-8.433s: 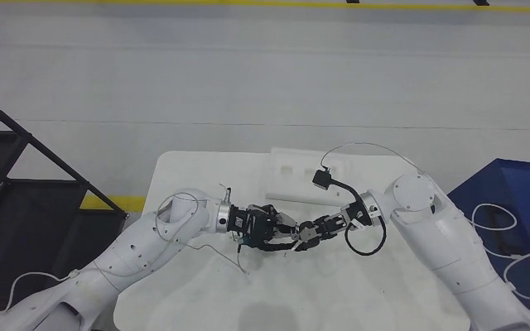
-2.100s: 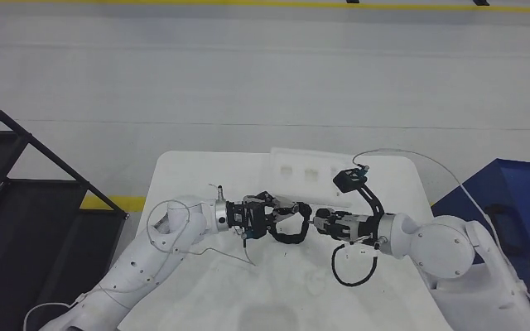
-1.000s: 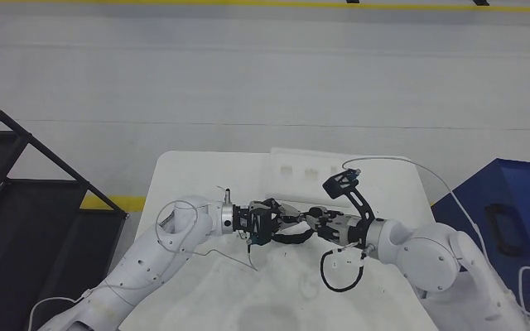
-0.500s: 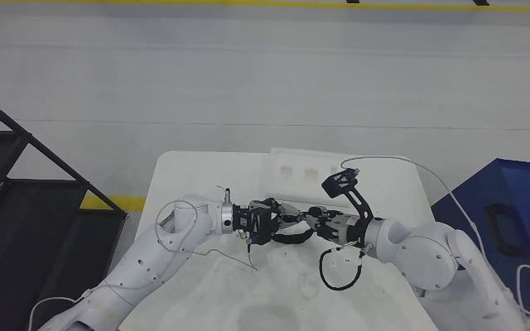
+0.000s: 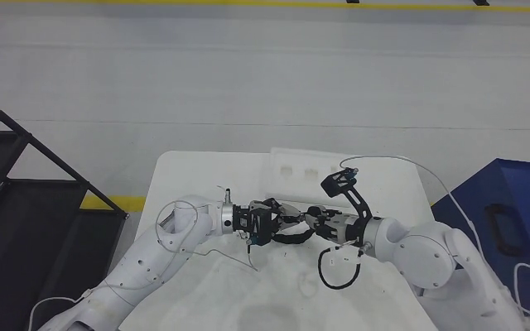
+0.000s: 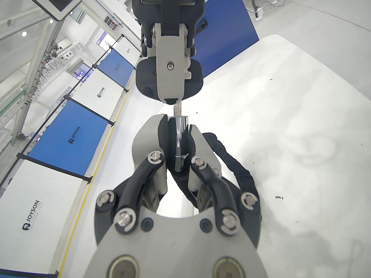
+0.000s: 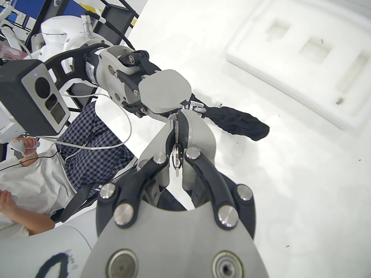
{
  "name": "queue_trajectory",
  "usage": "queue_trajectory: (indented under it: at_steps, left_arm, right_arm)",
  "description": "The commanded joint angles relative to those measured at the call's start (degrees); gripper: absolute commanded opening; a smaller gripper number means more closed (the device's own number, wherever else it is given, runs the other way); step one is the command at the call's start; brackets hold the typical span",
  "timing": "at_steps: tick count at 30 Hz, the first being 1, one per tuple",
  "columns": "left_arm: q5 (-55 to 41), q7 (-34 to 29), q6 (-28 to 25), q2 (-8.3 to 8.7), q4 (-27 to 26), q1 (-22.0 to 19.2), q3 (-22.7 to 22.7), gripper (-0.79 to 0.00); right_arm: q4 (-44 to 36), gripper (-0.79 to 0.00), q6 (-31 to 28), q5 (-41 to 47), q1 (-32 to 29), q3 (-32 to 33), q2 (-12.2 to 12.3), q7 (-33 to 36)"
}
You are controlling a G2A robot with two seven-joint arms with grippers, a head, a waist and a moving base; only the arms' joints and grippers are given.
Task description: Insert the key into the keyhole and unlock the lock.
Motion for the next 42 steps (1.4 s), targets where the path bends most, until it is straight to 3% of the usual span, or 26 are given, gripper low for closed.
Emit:
queue_trajectory:
  at_steps: [1, 10, 11, 12, 13, 21, 28, 33, 37, 42]
  left_arm:
    - [0.0, 0.1, 0.0, -0.01, 0.0, 0.0, 0.0, -0.785]
    - [-0.1, 0.2, -0.2, -0.11, 0.1, -0.1, 0.3, -0.785]
    - [-0.2, 0.3, -0.3, -0.13, 0.2, -0.1, 0.3, -0.785]
    - [-0.4, 0.4, -0.3, -0.16, 0.4, -0.1, 0.4, -0.785]
    - [-0.6, 0.5, -0.4, -0.19, 0.5, -0.1, 0.4, -0.785]
    - [-6.1, -0.7, -0.4, -0.58, 2.9, 0.2, -0.4, -0.785]
    - [-15.2, -2.5, -6.6, -0.59, 4.3, 0.0, -2.7, -0.785]
    - [-23.6, -7.0, -12.9, -0.61, 5.4, -0.2, -4.2, -0.785]
    - [-31.2, -10.9, -16.9, -0.92, 6.2, -0.7, -4.5, -0.785]
    - [-35.5, -13.5, -20.6, -1.27, 5.7, -1.8, -4.2, -0.785]
  right_arm:
    - [0.1, -0.785, 0.0, -0.2, 0.1, -0.2, 0.0, 0.0]
    - [0.8, -0.785, 0.3, 0.1, 0.8, -0.9, -0.2, -0.4]
    - [0.9, -0.659, 0.3, 0.4, 0.9, -0.9, -0.2, -0.5]
    - [1.0, -0.102, 0.3, 0.5, 1.0, -0.8, -0.2, -0.6]
    - [1.0, 0.000, 0.2, 0.7, 1.1, -0.7, -0.2, -0.8]
    - [0.3, 0.000, -4.2, 1.8, 0.5, 0.7, -0.1, -3.1]
    - [-0.8, 0.000, -20.4, -6.0, -1.3, 1.9, 0.7, -7.8]
    - [0.1, 0.000, -27.7, -8.7, -2.9, 1.7, 1.1, -9.0]
    - [0.7, 0.000, -30.1, -10.0, -3.3, 1.6, 1.3, -9.6]
    - [2.2, 0.000, -28.7, -9.1, -3.4, 2.0, 1.3, -9.7]
